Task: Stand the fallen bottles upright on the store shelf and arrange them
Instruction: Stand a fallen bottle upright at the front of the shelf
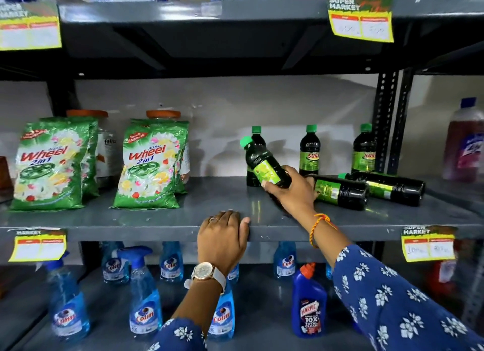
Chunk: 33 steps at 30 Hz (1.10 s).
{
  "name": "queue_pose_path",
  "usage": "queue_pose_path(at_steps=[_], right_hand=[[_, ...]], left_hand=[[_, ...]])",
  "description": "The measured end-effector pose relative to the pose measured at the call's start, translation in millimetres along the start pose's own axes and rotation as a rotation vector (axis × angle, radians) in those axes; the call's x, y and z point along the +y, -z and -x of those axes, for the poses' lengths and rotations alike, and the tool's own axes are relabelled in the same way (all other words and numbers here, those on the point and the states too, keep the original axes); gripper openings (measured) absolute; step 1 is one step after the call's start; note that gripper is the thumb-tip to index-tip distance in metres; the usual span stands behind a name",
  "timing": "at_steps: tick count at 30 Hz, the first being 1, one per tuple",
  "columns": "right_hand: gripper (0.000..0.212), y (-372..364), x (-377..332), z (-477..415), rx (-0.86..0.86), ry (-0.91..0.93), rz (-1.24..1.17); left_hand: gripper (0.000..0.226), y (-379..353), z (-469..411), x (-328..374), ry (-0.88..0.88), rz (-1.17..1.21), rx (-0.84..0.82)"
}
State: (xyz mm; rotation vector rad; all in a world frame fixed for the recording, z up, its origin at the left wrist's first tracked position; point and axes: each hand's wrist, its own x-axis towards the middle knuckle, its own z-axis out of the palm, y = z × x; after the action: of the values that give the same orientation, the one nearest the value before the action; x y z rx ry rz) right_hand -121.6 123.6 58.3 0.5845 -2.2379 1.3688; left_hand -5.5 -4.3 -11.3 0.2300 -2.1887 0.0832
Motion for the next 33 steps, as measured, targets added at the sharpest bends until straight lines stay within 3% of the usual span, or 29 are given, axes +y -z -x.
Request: queue_pose_path(at_steps=[3,5,12,25,33], right_hand=[[0.044,3,-1,0,-0.143,0.015,-0.541],[0.043,5,0,-1,-0.227,-0.006,-0.654],[0.028,7,2,-1,-0.306,-0.043,-0.727],[0.043,19,15,-4,-0.558,-0.091,-0.791],[0.048,20,17,-6,-0.598,-0.196,-0.923]], left_hand=[[0.040,0,0,1,0.009,0.008,-0.001],[0.040,1,0,2,0.017,0.015,-0.004],[0.040,2,1,3,0.026,0.012,-0.029],[0.039,1,2,6,0.047,0.016,-0.007],[0.039,0,3,6,0.061,0.018,0.000]])
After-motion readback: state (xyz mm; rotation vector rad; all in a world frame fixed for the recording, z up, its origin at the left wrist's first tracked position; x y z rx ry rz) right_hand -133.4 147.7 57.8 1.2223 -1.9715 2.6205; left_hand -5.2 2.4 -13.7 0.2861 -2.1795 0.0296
